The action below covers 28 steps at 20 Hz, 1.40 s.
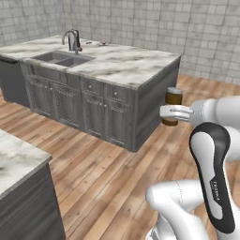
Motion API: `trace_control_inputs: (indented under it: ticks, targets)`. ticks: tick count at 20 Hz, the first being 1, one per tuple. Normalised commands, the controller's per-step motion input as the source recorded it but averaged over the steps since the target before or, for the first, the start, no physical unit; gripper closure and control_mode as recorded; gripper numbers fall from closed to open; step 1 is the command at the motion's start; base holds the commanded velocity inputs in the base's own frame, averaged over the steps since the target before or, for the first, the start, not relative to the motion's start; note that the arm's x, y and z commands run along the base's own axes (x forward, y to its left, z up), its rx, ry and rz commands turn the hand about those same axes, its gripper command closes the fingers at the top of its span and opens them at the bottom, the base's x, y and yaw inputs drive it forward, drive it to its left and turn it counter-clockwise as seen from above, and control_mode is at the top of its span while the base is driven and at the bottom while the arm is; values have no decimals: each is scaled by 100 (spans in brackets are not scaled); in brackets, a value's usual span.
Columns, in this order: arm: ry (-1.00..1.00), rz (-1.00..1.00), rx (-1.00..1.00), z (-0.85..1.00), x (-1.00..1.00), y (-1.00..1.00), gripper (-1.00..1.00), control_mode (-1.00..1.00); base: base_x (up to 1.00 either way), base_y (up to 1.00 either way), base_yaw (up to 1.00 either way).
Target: Take the cinnamon bottle from the cabinet and place it on the dining table, next to the plate with the cupcake. Then take the chocolate from the dining counter and place it on the cupcake plate.
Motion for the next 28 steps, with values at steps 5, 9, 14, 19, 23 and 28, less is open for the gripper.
trace_control_inputs:
  ticks: [5, 9, 14, 19, 23, 28]
  targets:
    - [0, 0, 0, 0, 0, 0, 100, 100, 41, -1, 18]
    - [0, 0, 0, 0, 0, 0, 100, 100, 64, -11, 16]
    - [0, 0, 0, 0, 0, 0, 100, 100, 81, -31, 1]
    - [0, 0, 0, 0, 0, 0, 100, 100, 83, -39, 0]
    - [0, 0, 0, 0, 0, 0, 100, 100, 87, -39, 0]
    - [0, 0, 0, 0, 0, 0, 100, 100, 88, -38, 1]
